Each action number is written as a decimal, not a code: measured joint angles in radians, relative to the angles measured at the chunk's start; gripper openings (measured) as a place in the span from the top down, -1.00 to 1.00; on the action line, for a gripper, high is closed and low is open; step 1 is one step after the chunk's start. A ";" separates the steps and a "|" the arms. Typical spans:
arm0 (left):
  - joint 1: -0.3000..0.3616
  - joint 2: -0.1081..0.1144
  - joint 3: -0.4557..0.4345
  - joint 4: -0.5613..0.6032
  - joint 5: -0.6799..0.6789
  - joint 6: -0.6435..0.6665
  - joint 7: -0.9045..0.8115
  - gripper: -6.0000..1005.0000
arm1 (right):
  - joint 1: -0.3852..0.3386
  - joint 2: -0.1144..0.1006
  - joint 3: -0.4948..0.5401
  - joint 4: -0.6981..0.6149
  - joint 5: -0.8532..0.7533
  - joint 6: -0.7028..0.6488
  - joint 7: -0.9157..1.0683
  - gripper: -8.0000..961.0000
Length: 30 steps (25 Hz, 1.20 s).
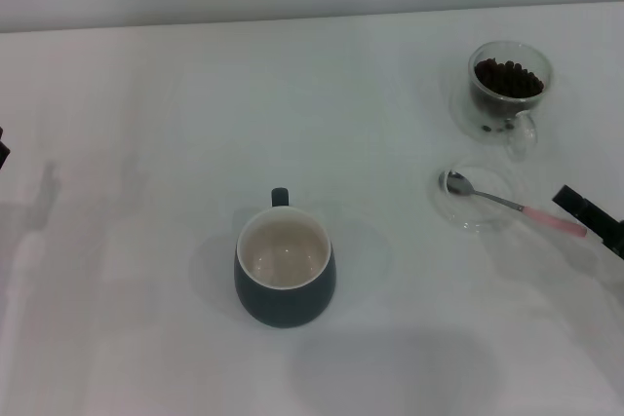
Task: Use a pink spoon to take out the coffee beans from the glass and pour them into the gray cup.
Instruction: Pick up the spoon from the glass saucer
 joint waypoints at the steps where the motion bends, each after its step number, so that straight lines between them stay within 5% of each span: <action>1: 0.000 0.000 0.000 0.000 0.000 0.000 -0.001 -0.79 | -0.006 -0.001 -0.002 -0.003 0.000 0.002 -0.002 0.23; 7: -0.002 -0.002 0.000 -0.006 0.000 0.000 -0.001 -0.79 | -0.019 -0.001 -0.022 -0.005 -0.028 0.003 0.005 -0.25; 12: -0.009 -0.003 0.000 -0.009 0.001 0.000 -0.001 -0.79 | -0.010 -0.001 -0.027 -0.004 -0.051 0.000 0.013 -0.42; 30: -0.002 -0.003 0.000 -0.009 0.000 0.000 -0.002 -0.79 | 0.008 -0.001 -0.041 -0.008 -0.054 -0.045 0.049 -0.02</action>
